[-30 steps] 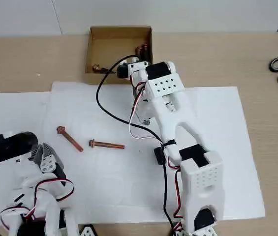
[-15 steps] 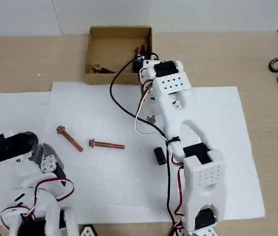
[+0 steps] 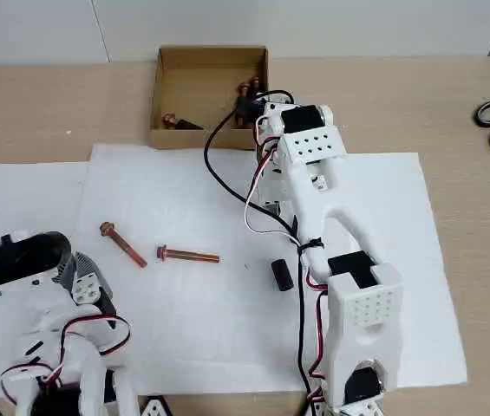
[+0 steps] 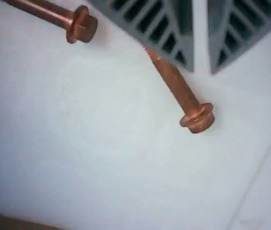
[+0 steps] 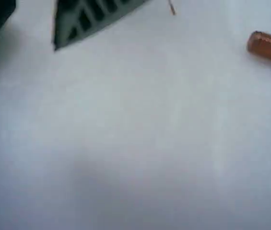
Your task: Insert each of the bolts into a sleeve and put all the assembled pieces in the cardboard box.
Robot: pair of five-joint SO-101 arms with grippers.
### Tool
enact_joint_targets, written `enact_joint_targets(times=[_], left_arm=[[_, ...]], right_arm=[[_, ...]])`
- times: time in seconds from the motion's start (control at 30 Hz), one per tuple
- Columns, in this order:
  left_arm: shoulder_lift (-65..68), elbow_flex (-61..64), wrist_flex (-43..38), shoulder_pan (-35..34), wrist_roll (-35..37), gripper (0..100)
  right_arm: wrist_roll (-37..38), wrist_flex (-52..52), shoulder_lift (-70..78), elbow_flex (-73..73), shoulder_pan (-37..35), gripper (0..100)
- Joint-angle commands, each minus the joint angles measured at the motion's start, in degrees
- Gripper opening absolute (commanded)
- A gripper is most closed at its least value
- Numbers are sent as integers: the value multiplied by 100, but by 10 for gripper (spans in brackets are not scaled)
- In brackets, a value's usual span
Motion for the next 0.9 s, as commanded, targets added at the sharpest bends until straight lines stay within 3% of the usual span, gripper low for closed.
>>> enact_joint_targets(times=[0.0, 0.33, 0.87], left_arm=[[18, -22, -149, 26, -44, 7], [18, -13, -149, 26, -44, 7], [18, -13, -149, 26, -44, 7]], right_arm=[[-53, 48, -585, 79, 84, 136], [-62, -488, -2114, 2119, 84, 136], [-185, -2211, -2000, 3578, 92, 136]])
